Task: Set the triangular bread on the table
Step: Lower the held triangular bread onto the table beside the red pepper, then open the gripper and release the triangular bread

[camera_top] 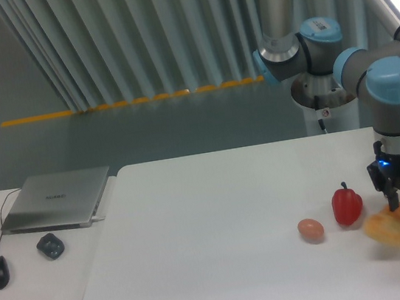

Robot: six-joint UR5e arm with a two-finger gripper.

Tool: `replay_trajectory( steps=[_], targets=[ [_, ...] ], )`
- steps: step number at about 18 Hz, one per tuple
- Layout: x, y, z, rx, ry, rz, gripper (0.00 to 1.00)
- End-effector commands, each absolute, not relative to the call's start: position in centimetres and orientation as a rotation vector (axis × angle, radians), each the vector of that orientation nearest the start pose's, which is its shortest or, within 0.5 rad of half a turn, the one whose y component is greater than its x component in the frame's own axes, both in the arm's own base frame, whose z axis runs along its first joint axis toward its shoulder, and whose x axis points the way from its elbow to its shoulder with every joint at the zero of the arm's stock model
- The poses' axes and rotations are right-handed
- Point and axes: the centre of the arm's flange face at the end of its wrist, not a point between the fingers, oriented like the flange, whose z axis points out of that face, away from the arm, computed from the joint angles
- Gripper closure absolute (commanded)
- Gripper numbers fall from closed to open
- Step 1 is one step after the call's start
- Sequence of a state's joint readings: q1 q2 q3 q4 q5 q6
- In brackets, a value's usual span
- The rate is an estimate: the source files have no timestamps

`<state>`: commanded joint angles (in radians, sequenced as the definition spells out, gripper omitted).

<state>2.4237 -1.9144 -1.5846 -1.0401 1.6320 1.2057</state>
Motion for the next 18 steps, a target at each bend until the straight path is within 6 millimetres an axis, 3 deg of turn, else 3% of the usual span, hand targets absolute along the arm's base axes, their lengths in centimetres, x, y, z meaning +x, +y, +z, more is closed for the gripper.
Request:
replay_trajectory(
  steps=[4, 8, 14, 18],
  targets=[
    [-39.6, 50.8, 36.8, -3.011, 0.544, 0.339, 0.0],
    [-39.9, 50.2, 37.8, -3.002, 0.688, 0.332, 0.0],
    [-40.4, 50.2, 39.3, -3.001, 0.71, 0.303, 0.0],
    [-44.0, 47.1, 40.9, -2.979, 0.979, 0.218, 0.0]
  ],
)
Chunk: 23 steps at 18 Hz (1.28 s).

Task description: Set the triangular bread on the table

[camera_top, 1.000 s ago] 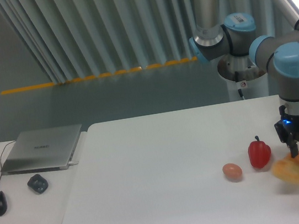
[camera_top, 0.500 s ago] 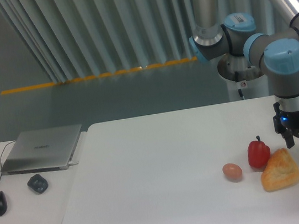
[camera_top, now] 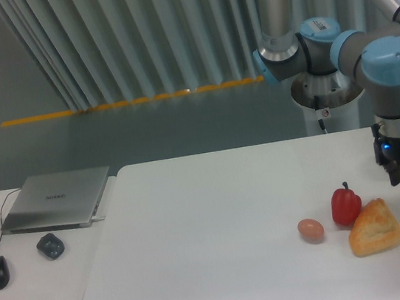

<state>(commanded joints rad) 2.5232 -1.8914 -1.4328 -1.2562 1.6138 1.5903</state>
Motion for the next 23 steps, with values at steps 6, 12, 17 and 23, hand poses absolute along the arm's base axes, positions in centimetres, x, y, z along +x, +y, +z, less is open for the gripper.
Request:
replay_trajectory(
  steps=[6, 12, 17, 23],
  targets=[
    [-47.0, 44.0, 41.5, -2.959, 0.984, 0.17, 0.0],
    [-49.0, 41.6, 41.5, -2.936, 1.096, 0.106, 0.0],
    [-50.1, 40.7, 40.7, -2.897, 1.114, 0.075, 0.0],
    [-51.1, 39.7, 39.7, -2.909, 1.085, 0.04, 0.0]
  ],
)
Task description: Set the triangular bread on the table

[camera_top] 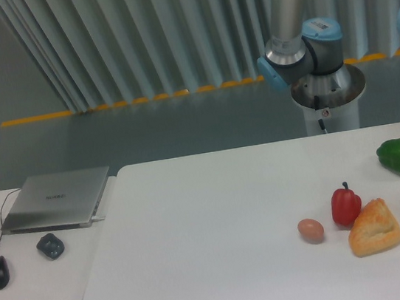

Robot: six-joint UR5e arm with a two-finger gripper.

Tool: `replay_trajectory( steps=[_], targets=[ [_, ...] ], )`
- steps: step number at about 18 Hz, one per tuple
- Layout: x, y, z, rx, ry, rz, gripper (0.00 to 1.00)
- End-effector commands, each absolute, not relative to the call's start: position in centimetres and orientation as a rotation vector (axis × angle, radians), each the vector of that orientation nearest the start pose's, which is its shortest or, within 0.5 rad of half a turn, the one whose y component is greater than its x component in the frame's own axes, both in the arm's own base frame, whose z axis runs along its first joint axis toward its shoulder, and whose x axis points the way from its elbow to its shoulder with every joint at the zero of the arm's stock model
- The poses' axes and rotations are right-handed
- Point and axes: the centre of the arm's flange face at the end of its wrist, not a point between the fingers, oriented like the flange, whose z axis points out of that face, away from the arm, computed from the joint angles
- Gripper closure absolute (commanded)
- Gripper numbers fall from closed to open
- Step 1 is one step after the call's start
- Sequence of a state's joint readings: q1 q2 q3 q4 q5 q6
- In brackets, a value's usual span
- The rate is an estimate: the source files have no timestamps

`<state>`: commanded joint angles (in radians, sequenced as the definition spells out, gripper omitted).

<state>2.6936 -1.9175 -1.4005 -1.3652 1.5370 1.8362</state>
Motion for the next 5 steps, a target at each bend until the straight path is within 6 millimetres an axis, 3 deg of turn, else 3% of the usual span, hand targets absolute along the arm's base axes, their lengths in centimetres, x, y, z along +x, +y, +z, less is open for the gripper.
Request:
replay_trajectory(
  steps=[5],
  targets=[
    [-51.18, 39.65, 39.37, -2.912, 1.08, 0.033, 0.0]
  ],
)
